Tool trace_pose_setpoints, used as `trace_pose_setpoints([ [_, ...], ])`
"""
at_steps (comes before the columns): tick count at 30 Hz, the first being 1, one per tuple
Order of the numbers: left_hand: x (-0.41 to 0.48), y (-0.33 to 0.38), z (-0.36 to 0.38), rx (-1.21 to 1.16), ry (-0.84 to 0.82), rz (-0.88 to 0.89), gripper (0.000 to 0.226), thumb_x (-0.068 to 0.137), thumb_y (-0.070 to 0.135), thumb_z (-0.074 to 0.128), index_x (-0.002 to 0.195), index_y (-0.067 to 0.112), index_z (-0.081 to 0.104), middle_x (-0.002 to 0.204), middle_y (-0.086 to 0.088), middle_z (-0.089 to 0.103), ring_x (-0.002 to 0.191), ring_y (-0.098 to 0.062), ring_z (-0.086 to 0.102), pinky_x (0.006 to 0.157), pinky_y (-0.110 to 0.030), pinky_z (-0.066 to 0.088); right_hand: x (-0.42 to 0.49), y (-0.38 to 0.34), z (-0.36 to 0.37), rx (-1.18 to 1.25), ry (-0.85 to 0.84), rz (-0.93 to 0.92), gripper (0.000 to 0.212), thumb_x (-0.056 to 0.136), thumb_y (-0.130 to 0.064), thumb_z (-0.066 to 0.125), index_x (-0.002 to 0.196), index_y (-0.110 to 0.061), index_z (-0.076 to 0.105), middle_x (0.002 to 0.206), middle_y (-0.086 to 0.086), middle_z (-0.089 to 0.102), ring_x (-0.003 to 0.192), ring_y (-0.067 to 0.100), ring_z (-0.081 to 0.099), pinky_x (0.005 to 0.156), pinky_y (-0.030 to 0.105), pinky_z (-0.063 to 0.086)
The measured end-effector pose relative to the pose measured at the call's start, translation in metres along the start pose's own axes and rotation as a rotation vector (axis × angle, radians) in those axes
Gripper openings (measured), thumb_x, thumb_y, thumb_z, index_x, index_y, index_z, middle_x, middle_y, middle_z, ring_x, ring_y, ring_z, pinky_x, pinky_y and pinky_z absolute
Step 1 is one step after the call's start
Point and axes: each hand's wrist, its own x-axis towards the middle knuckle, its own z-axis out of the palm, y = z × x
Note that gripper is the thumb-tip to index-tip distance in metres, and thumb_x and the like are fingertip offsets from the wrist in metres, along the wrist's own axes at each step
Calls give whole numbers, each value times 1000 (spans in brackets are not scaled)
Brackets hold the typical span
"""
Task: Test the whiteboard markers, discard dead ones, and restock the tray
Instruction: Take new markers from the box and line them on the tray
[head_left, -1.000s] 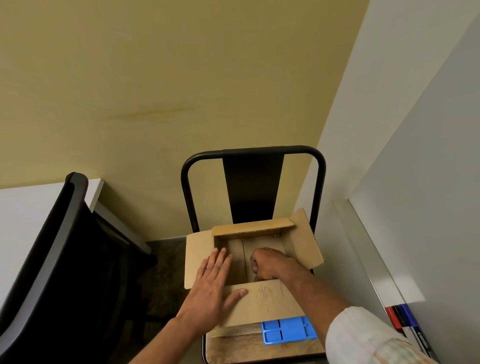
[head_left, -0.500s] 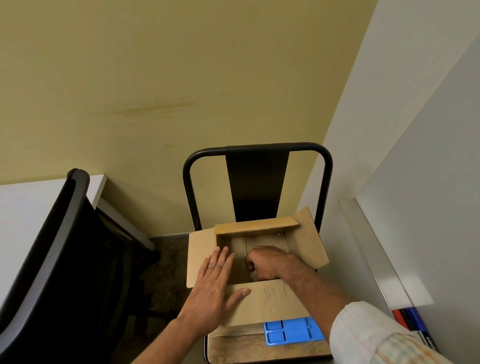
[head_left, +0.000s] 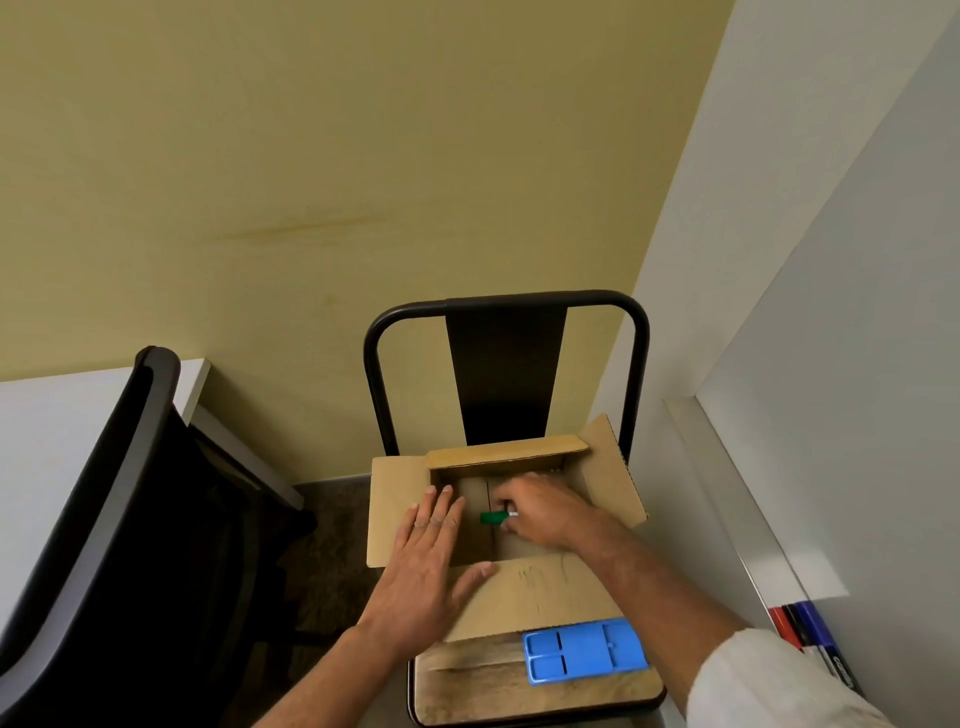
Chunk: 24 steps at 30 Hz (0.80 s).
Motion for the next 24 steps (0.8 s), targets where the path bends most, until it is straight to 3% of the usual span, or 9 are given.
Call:
trace_pose_setpoints([
  [3,0,6,-10,-23,86,-6,80,100,72,18,161,25,-7,166,5,-20,146,-3,-35,118,-25,-24,-21,-11,-10,39,122,-60,30,95,-30,62,125,-26,60,119,-5,61,111,12,54,96,33,46],
  [7,0,11,-25,-91,192,24,78,99,70,14,162,24,6,169,7,-5,152,-3,-21,127,-34,-4,-50,-29,-23,73,299,-107,36,100,-36,54,135,-29,54,125,-7,58,117,10,51,103,32,43],
  [14,-16,31,-60,-170,352,138,69,104,63,19,161,24,14,169,7,4,155,-5,-8,127,-37,7,-111,-59,-32,85,592,-91,36,103,-39,45,137,-31,53,120,-11,57,110,3,48,97,30,47],
  [24,-35,74,-69,-186,334,466,66,106,56,27,160,19,21,170,0,9,157,-12,-5,128,-43,11,-219,-97,-3,50,877,198,35,103,-26,45,138,-31,49,124,-10,51,113,6,45,96,28,48],
])
